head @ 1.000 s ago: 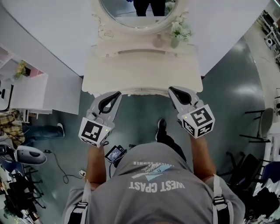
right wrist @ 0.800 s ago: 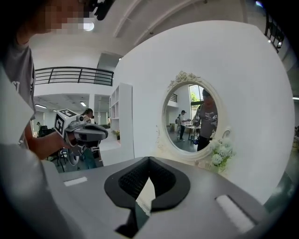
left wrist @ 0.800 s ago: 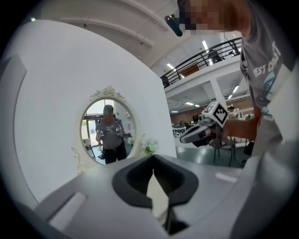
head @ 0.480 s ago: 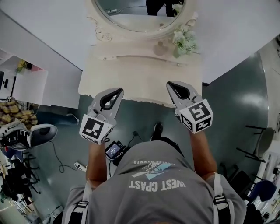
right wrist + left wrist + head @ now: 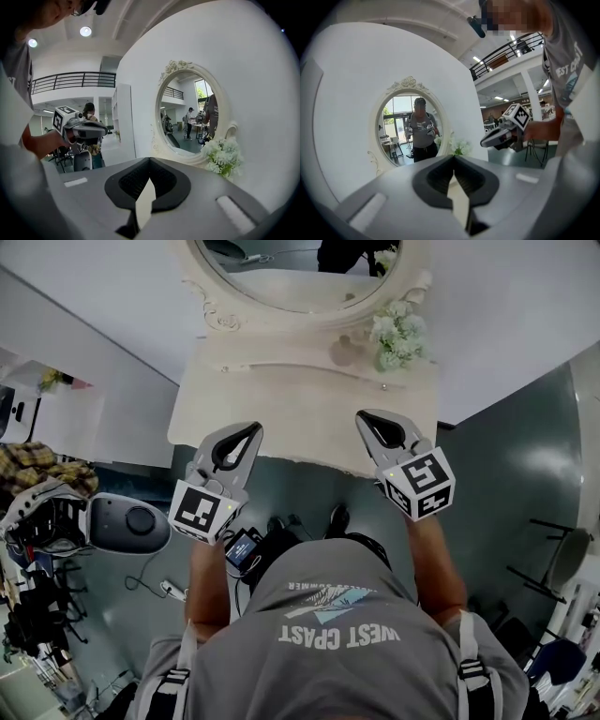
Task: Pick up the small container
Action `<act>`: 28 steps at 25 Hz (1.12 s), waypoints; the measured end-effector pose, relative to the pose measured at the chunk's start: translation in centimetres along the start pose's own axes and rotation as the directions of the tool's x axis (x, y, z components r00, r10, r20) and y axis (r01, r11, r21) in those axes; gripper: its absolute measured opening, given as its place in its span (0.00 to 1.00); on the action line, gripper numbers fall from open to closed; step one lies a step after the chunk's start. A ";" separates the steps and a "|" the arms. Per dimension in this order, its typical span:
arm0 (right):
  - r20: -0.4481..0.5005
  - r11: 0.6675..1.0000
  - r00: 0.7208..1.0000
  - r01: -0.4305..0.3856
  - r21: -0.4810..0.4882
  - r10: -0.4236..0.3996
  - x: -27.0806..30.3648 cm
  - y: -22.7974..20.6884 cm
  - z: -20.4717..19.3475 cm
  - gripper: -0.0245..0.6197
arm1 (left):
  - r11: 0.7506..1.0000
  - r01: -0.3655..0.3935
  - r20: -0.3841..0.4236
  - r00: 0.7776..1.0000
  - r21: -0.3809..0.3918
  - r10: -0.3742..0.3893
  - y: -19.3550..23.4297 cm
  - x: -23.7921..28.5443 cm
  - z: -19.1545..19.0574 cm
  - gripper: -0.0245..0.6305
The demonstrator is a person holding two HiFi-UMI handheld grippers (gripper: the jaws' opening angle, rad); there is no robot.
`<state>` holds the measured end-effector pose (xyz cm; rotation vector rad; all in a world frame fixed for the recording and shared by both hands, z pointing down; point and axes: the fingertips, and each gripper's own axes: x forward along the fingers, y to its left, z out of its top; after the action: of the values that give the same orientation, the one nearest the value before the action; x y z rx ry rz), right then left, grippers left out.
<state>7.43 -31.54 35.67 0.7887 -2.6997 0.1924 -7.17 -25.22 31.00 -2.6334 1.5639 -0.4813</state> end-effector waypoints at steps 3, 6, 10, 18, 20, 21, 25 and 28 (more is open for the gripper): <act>-0.015 1.000 1.000 0.016 0.014 -0.016 1.1 -0.6 -0.4 0.04 | 1.000 0.017 -0.003 1.000 -0.005 -0.017 0.9 0.9 -0.5 0.04; -0.035 0.999 0.999 0.042 0.017 -0.041 2.2 -0.8 -0.3 0.04 | 0.999 0.041 0.010 0.999 -0.019 -0.040 2.5 1.2 -1.0 0.04; -0.049 0.996 0.995 0.088 0.015 -0.088 4.4 -1.0 0.2 0.04 | 0.998 0.065 0.020 0.998 -0.016 -0.064 5.9 2.1 -2.2 0.04; -0.095 0.990 0.986 0.137 0.014 -0.135 6.1 -1.7 -0.7 0.04 | 0.995 0.099 0.040 0.994 -0.026 -0.098 8.7 4.4 -3.6 0.04; -0.100 0.989 0.984 0.148 0.015 -0.146 6.4 -2.4 -0.9 0.04 | 0.994 0.109 0.039 0.993 -0.027 -0.108 8.8 5.2 -3.8 0.04; -0.103 0.988 0.983 0.153 0.017 -0.150 6.6 -2.8 -1.0 0.04 | 0.993 0.114 0.039 0.993 -0.028 -0.113 8.9 5.5 -3.9 0.04; -0.110 0.985 0.980 0.170 0.027 -0.166 7.2 -4.1 -1.0 0.04 | 0.991 0.127 0.039 0.991 -0.035 -0.125 9.0 6.5 -3.8 0.04; -0.112 0.984 0.979 0.174 0.040 -0.169 7.9 -4.6 -1.4 0.04 | 0.990 0.133 0.033 0.991 -0.041 -0.131 9.1 6.7 -4.0 0.04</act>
<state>3.95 -39.04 39.84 0.9914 -2.5185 0.2543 -13.06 -34.97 34.72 -2.7754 1.4136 -0.4160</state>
